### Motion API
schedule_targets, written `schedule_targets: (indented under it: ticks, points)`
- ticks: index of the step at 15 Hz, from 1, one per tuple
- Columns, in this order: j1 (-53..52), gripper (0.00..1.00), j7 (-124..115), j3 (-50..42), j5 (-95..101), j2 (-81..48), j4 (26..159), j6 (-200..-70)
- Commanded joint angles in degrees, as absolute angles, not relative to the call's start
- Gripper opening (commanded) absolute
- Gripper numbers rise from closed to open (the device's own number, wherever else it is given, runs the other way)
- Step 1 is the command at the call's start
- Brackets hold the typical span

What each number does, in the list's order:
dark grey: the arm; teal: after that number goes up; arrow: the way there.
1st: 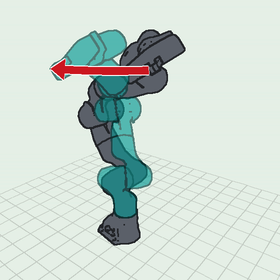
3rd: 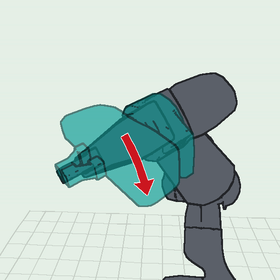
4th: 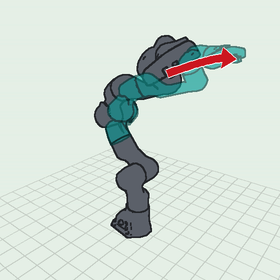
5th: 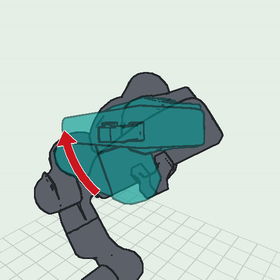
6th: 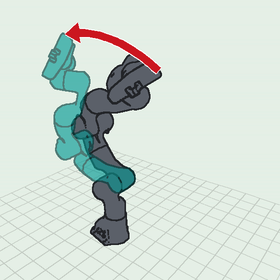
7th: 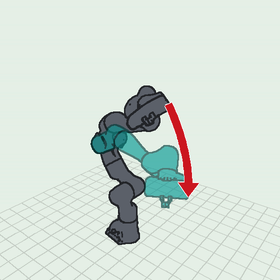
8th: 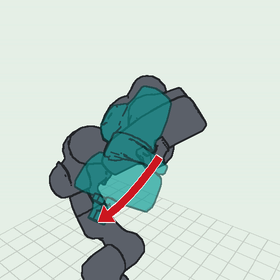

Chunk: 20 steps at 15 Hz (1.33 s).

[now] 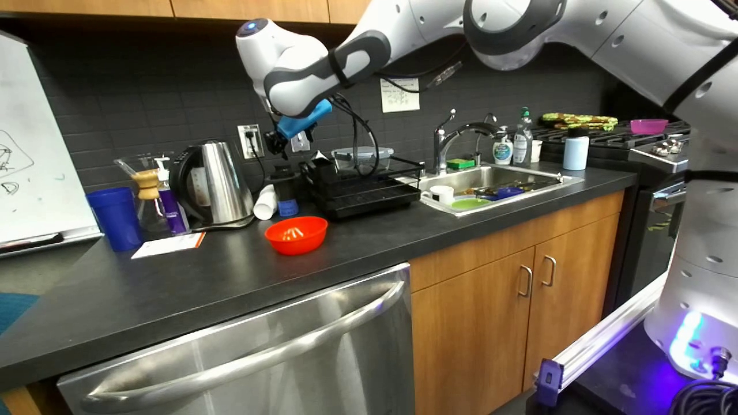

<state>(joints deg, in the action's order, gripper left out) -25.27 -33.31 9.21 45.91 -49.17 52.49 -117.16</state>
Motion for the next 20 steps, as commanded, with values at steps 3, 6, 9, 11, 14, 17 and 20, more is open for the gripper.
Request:
schedule_targets:
  ticks: [3, 6, 9, 11, 14, 17, 20]
  points:
    - [-23.8, 1.0, -33.3, 9.6, 44.7, -51.3, 50.4, -118.4]
    - [-23.2, 1.0, -33.3, 9.6, 44.7, -51.8, 50.0, -118.4]
    - [-22.7, 1.0, -33.4, 9.7, 44.7, -52.6, 49.0, -118.7]
    - [-22.3, 1.0, -33.5, 9.8, 44.6, -53.0, 48.5, -119.0]
    - [-21.9, 1.0, -33.7, 9.9, 44.7, -53.9, 47.3, -120.4]
    - [-21.5, 1.0, -34.2, 9.9, 44.7, -54.7, 46.4, -121.6]
    - [-21.2, 1.0, -34.2, 10.0, 44.6, -55.3, 45.7, -122.2]
